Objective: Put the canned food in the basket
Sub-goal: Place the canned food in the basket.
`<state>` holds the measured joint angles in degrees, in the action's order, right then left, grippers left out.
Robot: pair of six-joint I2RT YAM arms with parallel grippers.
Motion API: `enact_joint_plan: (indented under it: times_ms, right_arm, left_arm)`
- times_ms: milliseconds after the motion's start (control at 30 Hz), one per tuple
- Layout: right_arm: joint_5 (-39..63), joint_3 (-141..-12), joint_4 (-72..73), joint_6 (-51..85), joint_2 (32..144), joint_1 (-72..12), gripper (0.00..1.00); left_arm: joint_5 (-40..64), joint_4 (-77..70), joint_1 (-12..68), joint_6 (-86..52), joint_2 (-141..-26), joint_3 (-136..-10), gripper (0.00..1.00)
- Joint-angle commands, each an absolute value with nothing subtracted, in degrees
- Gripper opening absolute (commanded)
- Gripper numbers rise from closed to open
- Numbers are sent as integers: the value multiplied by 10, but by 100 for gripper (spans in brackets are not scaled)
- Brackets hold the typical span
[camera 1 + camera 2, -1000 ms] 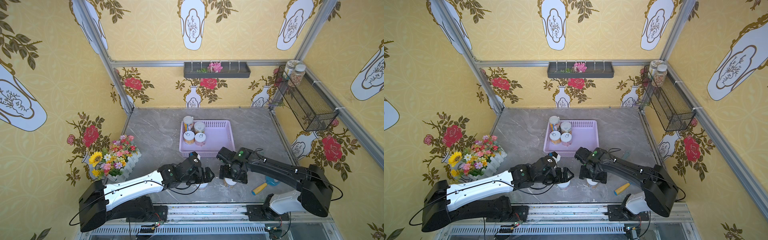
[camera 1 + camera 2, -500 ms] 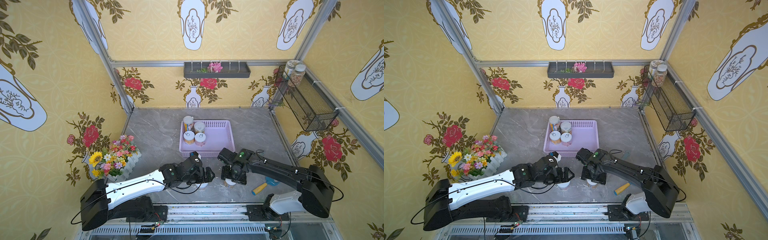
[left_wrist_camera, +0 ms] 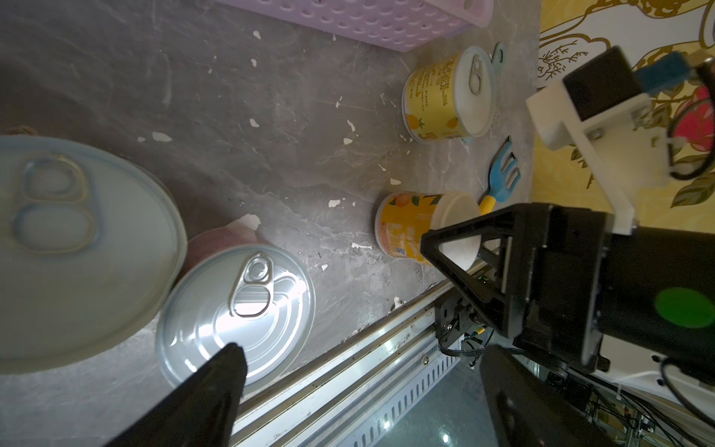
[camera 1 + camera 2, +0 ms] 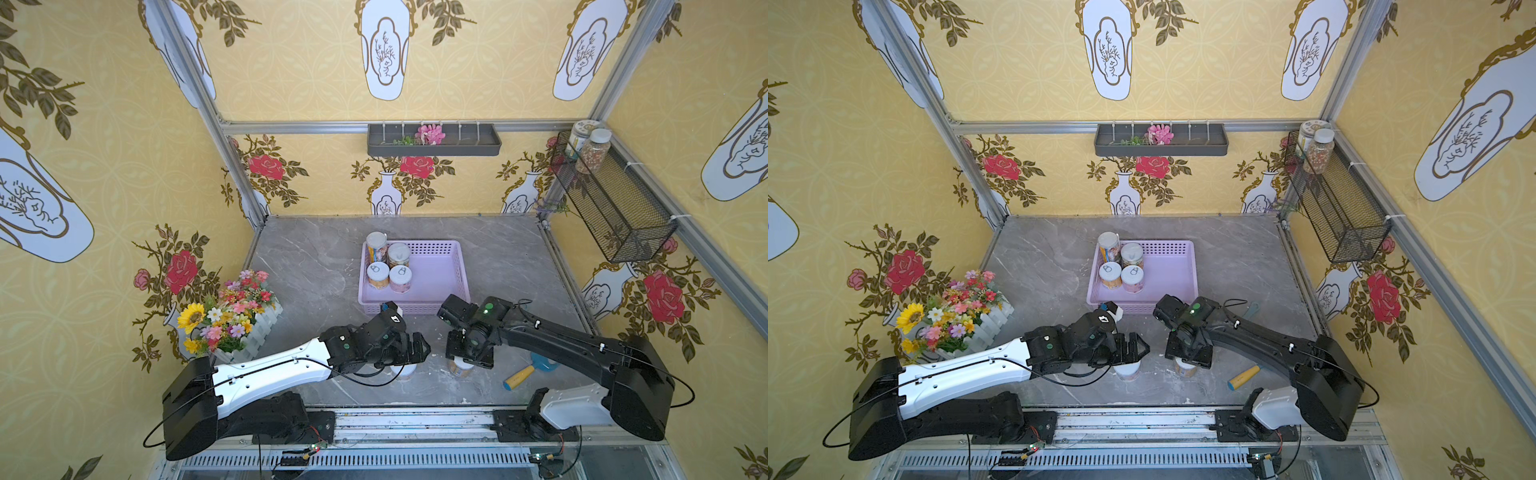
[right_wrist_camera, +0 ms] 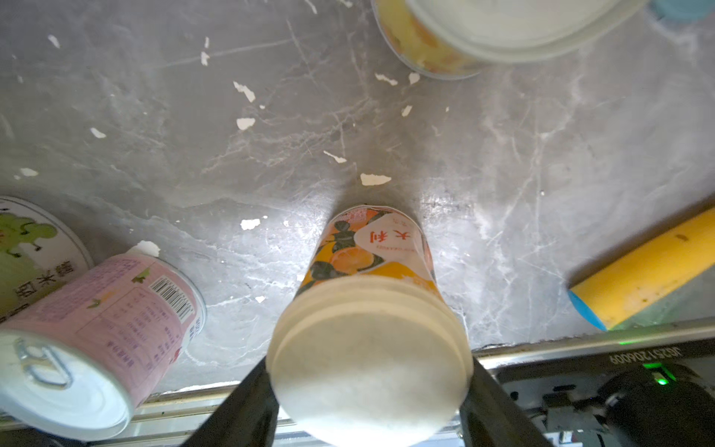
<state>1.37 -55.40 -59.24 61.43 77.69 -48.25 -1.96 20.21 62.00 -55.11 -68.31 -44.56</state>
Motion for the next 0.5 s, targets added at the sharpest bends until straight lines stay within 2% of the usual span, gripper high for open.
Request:
enact_joint_plan:
  times_ms: [0, 267, 467]
  right_arm:
    - [-18, -595, -657, 609, 766, -483, 70]
    - [-63, -778, -790, 541, 795, -468, 67]
    - [-50, -875, -772, 461, 844, -399, 66]
  left_arm:
    - [-20, 185, 603, -568, -674, -435, 100]
    - [26, 154, 499, -570, -626, -428, 100]
    - [61, 142, 433, -565, -608, -420, 100]
